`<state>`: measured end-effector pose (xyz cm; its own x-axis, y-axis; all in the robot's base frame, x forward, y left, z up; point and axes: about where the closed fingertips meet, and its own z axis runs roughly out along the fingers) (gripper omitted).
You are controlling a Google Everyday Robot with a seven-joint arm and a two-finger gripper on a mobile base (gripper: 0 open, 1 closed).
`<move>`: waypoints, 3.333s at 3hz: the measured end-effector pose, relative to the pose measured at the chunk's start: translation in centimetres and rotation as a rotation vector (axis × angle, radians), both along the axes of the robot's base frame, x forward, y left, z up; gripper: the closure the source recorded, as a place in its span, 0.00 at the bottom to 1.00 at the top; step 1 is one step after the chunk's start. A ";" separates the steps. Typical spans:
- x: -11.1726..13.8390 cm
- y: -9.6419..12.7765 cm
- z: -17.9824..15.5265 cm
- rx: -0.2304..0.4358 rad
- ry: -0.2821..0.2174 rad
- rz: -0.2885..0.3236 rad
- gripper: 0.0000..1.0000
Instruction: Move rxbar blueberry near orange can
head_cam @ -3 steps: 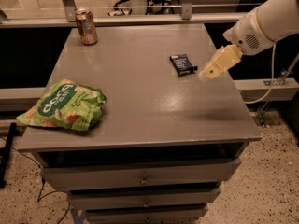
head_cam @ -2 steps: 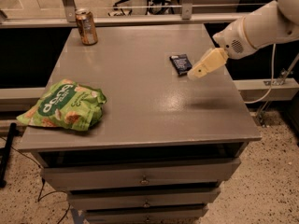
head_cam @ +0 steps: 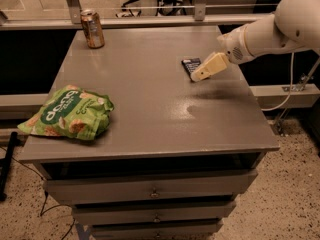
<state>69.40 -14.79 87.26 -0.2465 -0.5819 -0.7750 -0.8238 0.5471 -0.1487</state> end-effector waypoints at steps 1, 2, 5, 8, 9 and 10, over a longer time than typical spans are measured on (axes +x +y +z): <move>1.0 0.3 -2.0 0.011 0.007 -0.010 0.00; 1.6 -0.1 -3.7 0.031 0.019 -0.027 0.26; 2.1 0.3 -2.8 0.065 -0.022 -0.010 0.95; 4.7 5.6 4.4 0.118 -0.145 0.100 1.00; 4.8 5.8 4.6 0.119 -0.149 0.102 1.00; 4.1 7.7 4.1 0.105 -0.176 0.162 1.00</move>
Offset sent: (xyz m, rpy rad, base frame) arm 0.0200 -0.0101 -0.0473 0.0450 0.0223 -0.0503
